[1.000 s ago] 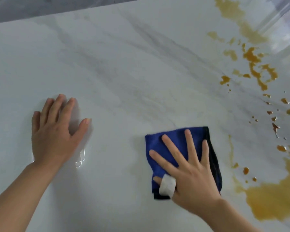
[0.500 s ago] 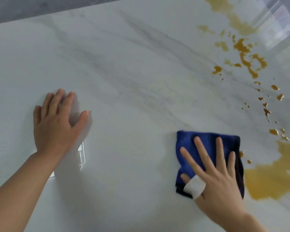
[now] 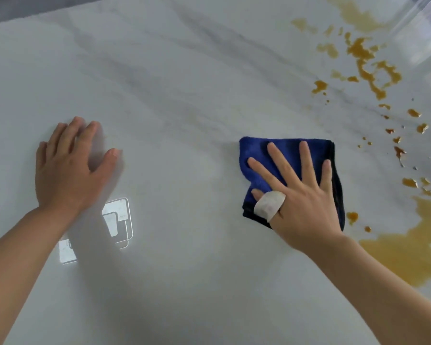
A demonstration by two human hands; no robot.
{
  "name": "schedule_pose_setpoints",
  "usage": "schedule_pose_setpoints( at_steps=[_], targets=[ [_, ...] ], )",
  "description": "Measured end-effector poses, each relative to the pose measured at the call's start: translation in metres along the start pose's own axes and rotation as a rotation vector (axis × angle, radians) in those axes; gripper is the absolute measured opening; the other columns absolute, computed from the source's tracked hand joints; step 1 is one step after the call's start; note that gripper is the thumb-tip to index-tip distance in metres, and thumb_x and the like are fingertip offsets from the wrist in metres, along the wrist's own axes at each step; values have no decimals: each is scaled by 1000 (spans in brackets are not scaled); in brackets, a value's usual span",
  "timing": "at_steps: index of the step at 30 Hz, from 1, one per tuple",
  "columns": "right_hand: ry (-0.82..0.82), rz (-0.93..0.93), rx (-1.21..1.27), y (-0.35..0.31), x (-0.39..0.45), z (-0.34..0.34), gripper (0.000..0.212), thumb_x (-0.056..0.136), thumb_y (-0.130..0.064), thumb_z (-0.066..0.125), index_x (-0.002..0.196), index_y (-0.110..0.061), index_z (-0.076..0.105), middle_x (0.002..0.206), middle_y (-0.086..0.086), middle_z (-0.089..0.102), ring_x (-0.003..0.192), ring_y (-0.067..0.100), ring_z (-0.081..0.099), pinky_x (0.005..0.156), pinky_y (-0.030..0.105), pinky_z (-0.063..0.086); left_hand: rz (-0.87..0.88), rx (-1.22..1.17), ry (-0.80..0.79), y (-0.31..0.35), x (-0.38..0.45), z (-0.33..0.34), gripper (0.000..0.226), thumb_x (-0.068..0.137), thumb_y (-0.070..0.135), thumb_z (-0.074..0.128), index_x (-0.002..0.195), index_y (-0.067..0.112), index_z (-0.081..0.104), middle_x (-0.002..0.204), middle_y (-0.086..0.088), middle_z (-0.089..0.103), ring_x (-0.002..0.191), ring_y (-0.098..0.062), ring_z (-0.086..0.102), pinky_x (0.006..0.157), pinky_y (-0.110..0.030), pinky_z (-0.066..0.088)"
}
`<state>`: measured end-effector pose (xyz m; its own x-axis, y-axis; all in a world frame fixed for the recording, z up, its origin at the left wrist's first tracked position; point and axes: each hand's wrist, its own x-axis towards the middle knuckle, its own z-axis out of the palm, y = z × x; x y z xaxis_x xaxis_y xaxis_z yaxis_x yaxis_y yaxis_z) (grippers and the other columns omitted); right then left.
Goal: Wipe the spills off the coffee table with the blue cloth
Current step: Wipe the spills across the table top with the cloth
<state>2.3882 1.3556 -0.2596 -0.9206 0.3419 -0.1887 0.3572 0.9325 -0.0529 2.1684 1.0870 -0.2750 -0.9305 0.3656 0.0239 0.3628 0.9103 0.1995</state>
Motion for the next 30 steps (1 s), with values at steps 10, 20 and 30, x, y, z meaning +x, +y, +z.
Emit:
schedule_pose_setpoints(
  at_steps=[10, 20, 30],
  targets=[
    [-7, -150, -21, 0, -121, 18, 52, 94, -56, 17, 139, -36, 36, 149, 5, 32, 134, 51, 21, 98, 69, 21, -6, 6, -21, 5, 4, -3, 72, 80, 62, 28, 140, 24, 34, 154, 0, 23, 143, -20, 14, 116, -41, 8],
    [31, -135, 47, -25, -54, 6, 53, 88, -56, 31, 138, -39, 39, 149, 0, 36, 136, 49, 23, 100, 71, 20, 6, 10, -12, 1, 6, -2, 75, 78, 64, 27, 140, 22, 36, 154, -3, 26, 143, -23, 16, 116, -43, 11],
    [42, -124, 25, -17, -64, 10, 56, 89, -54, 32, 142, -37, 30, 150, 0, 34, 137, 47, 23, 104, 67, 18, 8, 4, -22, -1, 7, -4, 76, 77, 65, 26, 140, 23, 34, 154, -1, 24, 143, -22, 14, 116, -43, 10]
  ],
)
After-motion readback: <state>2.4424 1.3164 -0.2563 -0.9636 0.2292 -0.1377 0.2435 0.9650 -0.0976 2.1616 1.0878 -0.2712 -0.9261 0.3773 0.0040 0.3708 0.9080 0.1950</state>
